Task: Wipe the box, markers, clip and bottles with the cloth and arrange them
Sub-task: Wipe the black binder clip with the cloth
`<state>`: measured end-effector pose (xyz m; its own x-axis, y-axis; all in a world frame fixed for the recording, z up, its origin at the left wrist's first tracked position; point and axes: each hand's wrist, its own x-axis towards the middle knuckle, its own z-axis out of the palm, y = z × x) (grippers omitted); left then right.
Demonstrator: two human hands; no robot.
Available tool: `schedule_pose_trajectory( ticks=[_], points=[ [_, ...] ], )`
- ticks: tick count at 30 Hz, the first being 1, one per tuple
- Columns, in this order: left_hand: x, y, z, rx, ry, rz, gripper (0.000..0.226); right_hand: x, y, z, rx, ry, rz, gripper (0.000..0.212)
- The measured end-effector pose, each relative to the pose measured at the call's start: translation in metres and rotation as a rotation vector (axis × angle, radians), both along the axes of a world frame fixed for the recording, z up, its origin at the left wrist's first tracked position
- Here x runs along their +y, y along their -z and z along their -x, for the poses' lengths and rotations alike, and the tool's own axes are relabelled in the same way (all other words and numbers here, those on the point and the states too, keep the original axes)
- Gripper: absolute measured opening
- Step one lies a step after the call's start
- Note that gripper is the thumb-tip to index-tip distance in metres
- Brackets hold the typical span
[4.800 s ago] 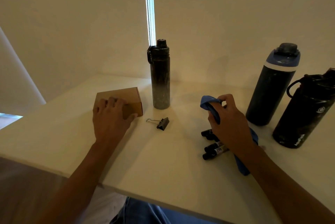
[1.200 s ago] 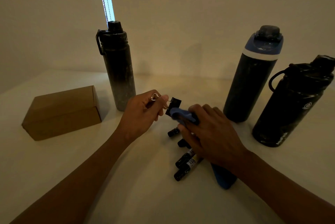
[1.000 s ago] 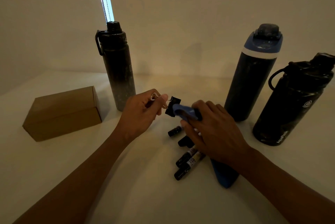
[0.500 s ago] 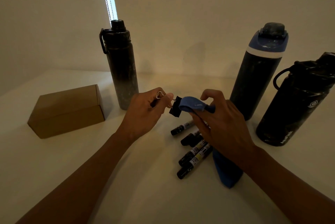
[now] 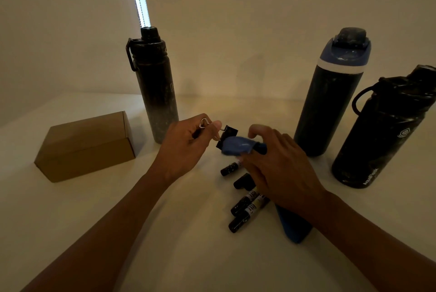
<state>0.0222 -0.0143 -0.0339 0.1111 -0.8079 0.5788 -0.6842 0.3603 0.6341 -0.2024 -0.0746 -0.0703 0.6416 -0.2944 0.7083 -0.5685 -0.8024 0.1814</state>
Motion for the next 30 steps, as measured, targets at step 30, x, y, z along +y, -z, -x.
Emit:
schedule_pose_trajectory(
  ticks=[30],
  points=[
    [0.001,0.000,-0.001,-0.083,0.010,-0.047,0.035,0.005,-0.012,0.005,-0.009,0.100,0.024,0.037]
  ],
)
